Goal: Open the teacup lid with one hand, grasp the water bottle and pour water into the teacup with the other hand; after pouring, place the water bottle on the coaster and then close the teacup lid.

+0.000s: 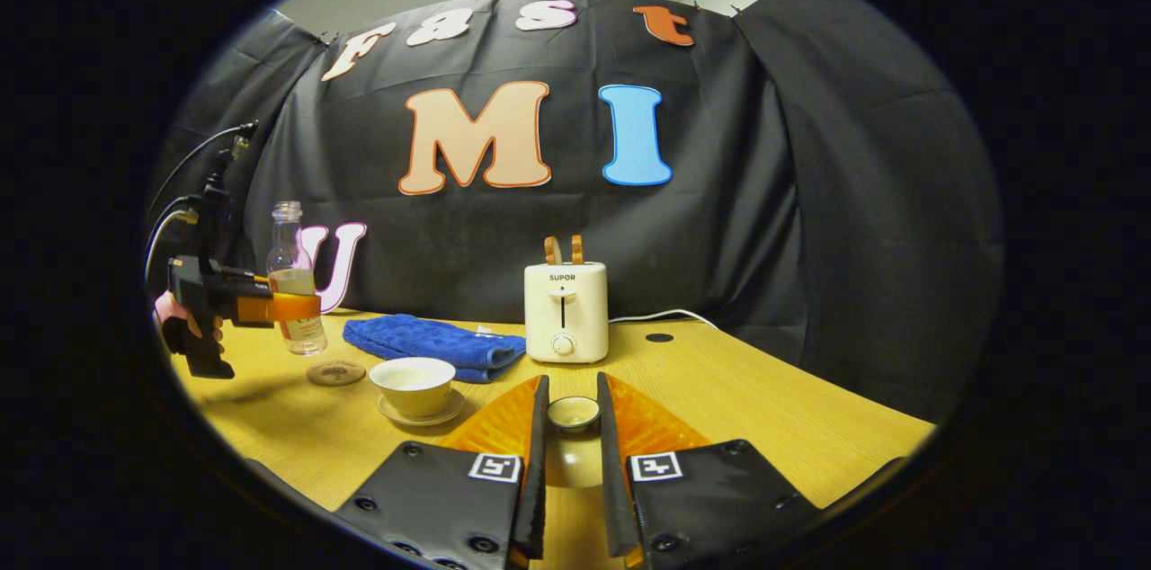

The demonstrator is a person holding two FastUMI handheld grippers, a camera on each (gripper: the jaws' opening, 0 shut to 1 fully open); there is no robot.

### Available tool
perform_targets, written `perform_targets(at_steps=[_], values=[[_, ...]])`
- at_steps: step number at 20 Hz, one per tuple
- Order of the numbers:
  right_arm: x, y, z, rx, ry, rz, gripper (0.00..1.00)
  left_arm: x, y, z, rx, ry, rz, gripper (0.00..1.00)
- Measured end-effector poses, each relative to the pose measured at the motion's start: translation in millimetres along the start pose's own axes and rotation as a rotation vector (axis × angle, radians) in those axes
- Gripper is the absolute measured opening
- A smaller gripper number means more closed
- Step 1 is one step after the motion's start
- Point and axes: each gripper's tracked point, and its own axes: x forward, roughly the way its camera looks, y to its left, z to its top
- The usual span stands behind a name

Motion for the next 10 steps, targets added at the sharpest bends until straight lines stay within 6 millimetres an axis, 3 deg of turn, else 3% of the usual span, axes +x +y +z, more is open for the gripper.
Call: perform_targets(at_steps=[4, 10], values=[[0, 0, 0, 0.0, 0.0, 0.0, 0.3, 13, 17, -11, -0.114, 0.015, 0.0, 0.66], [0, -1, 0, -0.001, 0.0, -0.003, 0.3, 35, 19, -37, -0.076, 0.104, -0.009, 0.66]])
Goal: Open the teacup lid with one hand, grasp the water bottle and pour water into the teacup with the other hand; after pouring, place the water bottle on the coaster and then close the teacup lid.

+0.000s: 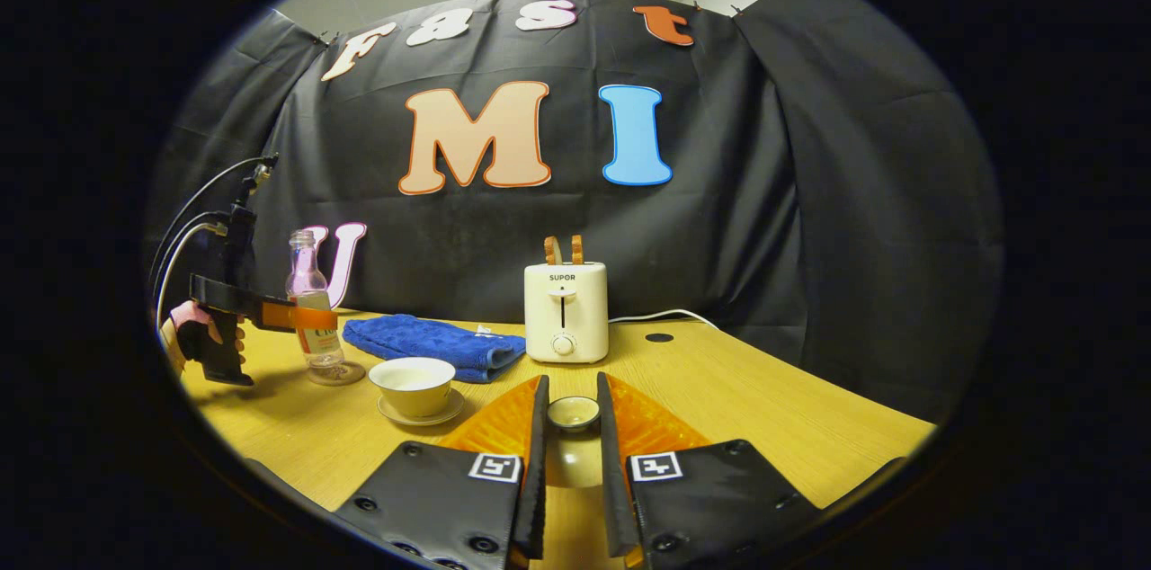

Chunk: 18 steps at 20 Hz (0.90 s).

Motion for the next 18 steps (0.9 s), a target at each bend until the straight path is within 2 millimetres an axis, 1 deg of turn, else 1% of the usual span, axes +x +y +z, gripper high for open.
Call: perform_targets(at_steps=[2, 5, 17, 18], values=[[0, -1, 0, 0.0, 0.0, -0.002, 0.3, 5, -4, -5, 0.002, 0.015, -0.016, 0.66], [0, -1, 0, 0.0, 0.0, -0.003, 0.3, 8, -3, -12, 0.021, 0.044, -0.015, 0.67], [0, -1, 1, 0.0, -0.001, -0.007, 0.3, 9, -2, -12, 0.034, 0.053, -0.01, 0.73], [0, -2, 0, 0.0, -0.001, -0.006, 0.3, 9, -1, -13, 0.035, 0.056, -0.01, 0.77]])
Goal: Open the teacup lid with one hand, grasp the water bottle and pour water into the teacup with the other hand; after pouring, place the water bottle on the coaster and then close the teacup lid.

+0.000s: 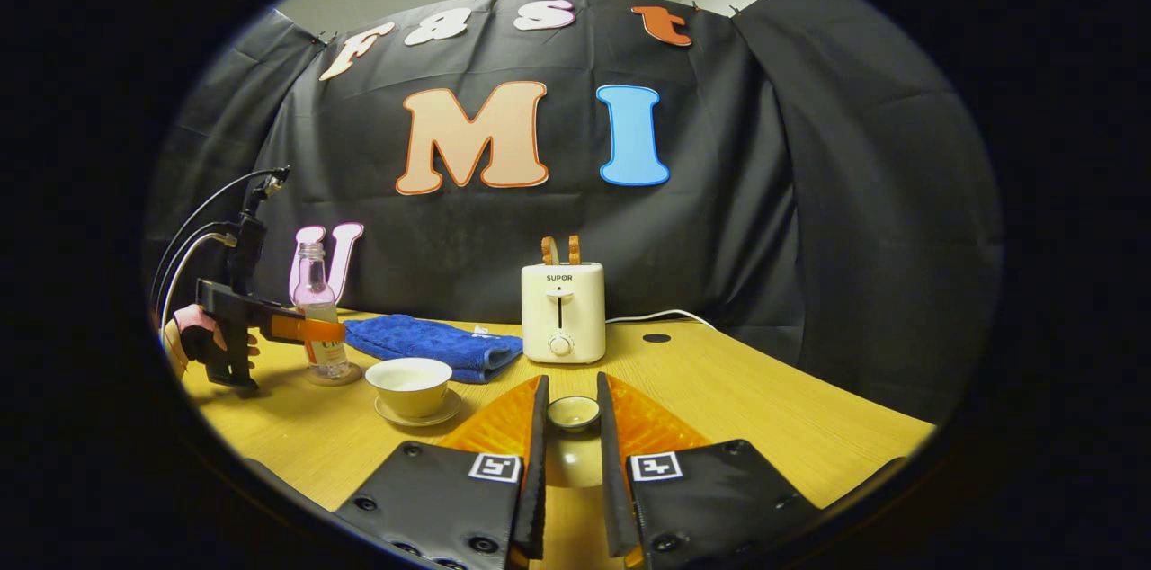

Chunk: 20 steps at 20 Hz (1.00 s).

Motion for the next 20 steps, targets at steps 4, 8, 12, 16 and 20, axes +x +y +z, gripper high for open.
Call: perform_targets(at_steps=[4, 8, 12, 16, 20], values=[[0, 0, 0, 0.0, 0.0, 0.0, 0.3, -3, 0, 2, -0.016, -0.011, 0.002, 0.93], [0, 0, 0, 0.0, 0.0, 0.0, 0.3, -11, 5, 3, -0.041, -0.034, 0.015, 0.96], [0, 0, 0, 0.0, -0.001, 0.0, 0.3, -21, 3, 3, -0.043, -0.061, 0.015, 0.95], [0, 0, 0, -0.001, -0.001, 0.0, 0.3, -32, -1, 0, -0.029, -0.087, 0.02, 0.95], [0, 0, 0, -0.001, -0.001, 0.0, 0.3, -45, -2, -6, 0.002, -0.099, 0.034, 0.95]])
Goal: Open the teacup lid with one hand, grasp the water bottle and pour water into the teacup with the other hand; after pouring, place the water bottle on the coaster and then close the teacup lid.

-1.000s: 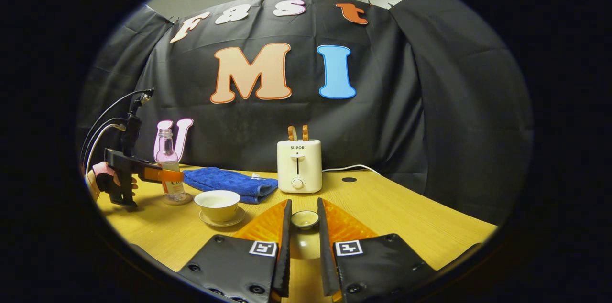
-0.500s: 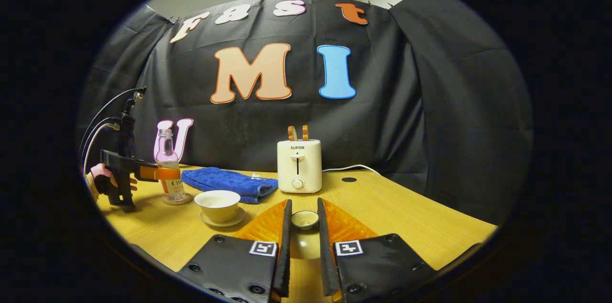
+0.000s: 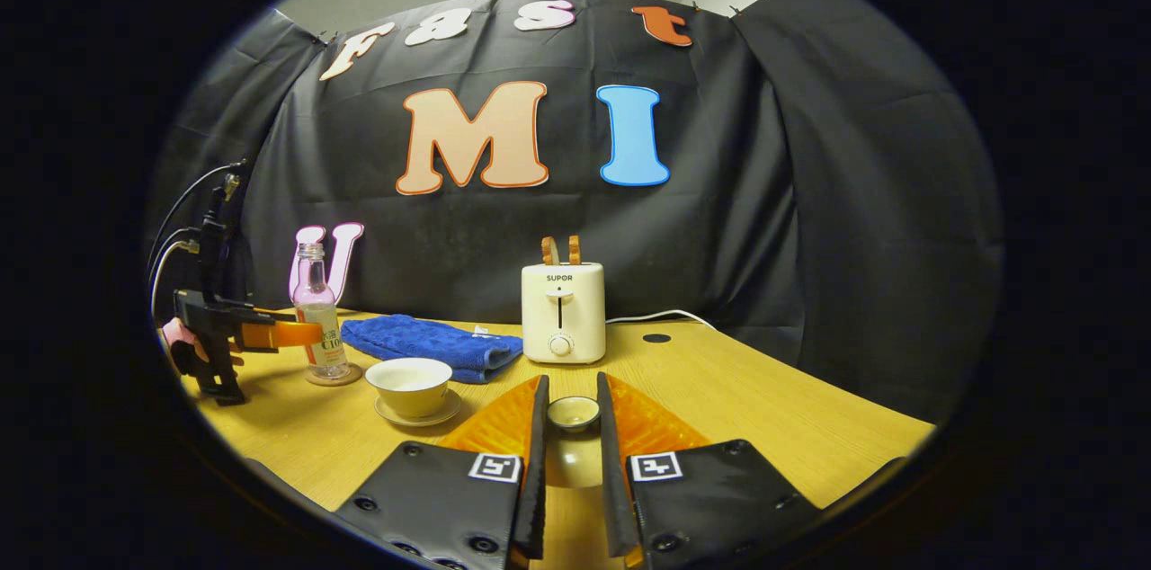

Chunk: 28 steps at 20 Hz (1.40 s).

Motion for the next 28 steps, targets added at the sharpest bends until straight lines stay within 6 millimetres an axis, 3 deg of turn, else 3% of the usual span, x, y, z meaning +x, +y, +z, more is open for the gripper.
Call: perform_targets(at_steps=[4, 7, 20, 28], values=[[0, -1, 0, 0.0, -0.001, -0.007, 0.3, -21, 3, 0, 0.019, -0.029, 0.025, 0.95], [1, 11, -1, 0.002, 0.001, 0.045, 0.3, -35, 3, 1, 0.033, -0.05, 0.027, 0.95], [49, 125, -5, 0.014, 0.016, 0.355, 0.3, -80, 32, 14, 0.021, -0.177, 0.141, 0.95], [79, 169, -7, 0.016, 0.025, 0.432, 0.3, -91, 45, 13, 0.02, -0.179, 0.194, 0.95]])
